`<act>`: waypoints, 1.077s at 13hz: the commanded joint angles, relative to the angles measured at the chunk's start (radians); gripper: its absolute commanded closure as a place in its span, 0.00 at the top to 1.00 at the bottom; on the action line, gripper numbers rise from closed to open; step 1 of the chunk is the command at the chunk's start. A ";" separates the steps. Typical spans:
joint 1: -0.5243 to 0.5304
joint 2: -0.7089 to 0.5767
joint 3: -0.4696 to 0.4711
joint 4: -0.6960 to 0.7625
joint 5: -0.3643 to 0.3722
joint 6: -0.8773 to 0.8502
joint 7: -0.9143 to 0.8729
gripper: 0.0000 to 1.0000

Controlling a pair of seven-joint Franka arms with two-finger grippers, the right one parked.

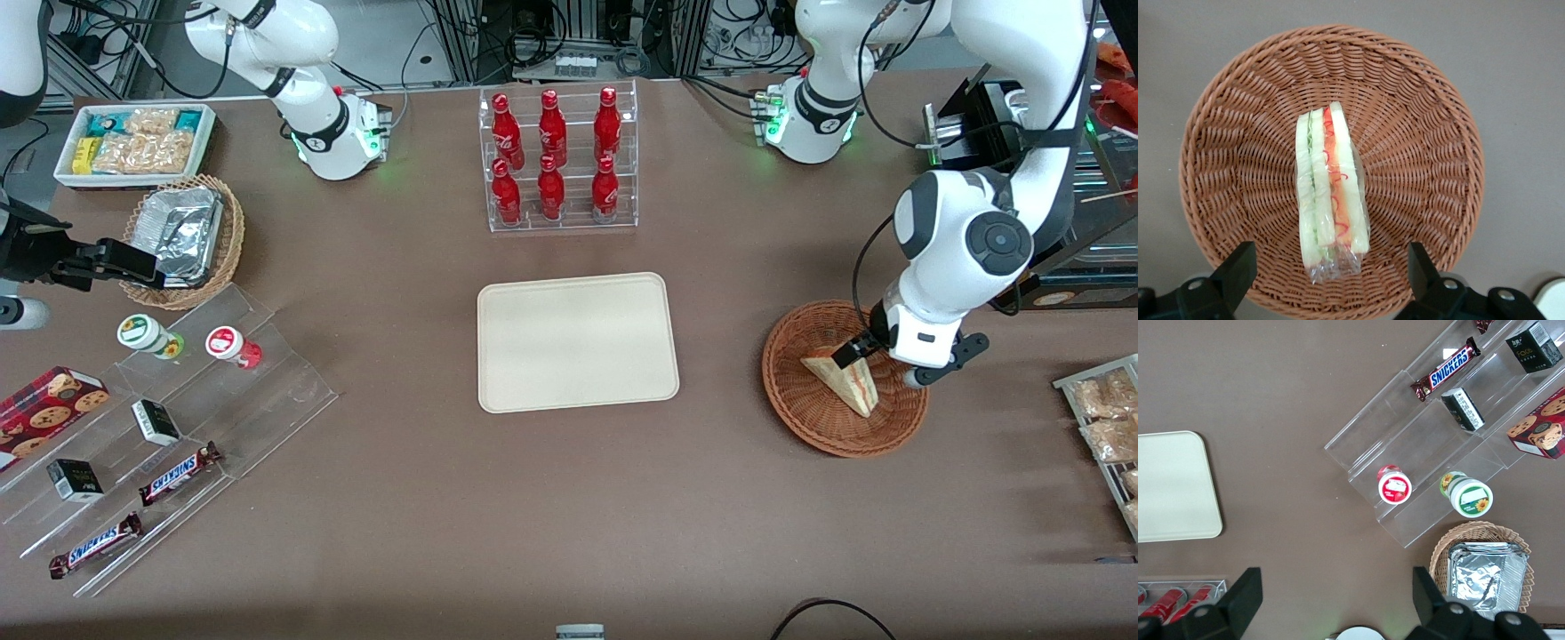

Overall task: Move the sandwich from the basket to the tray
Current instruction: 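Lower the left gripper and close it on the wrapped sandwich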

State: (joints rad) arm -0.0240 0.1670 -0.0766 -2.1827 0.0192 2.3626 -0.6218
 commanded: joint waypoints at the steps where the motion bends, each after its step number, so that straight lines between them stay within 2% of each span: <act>1: 0.007 0.023 -0.005 -0.009 0.004 0.018 -0.019 1.00; 8: 0.010 0.092 -0.003 -0.020 0.004 0.092 -0.023 1.00; 11: 0.010 0.111 -0.005 -0.019 0.004 0.118 -0.023 0.93; 12: 0.012 0.117 -0.003 -0.019 0.004 0.127 -0.023 0.83; 13: 0.012 0.118 -0.003 -0.019 0.004 0.130 -0.023 0.45; 14: 0.012 0.120 -0.003 -0.019 0.004 0.132 -0.021 0.17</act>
State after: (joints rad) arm -0.0214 0.2850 -0.0741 -2.1950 0.0192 2.4719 -0.6281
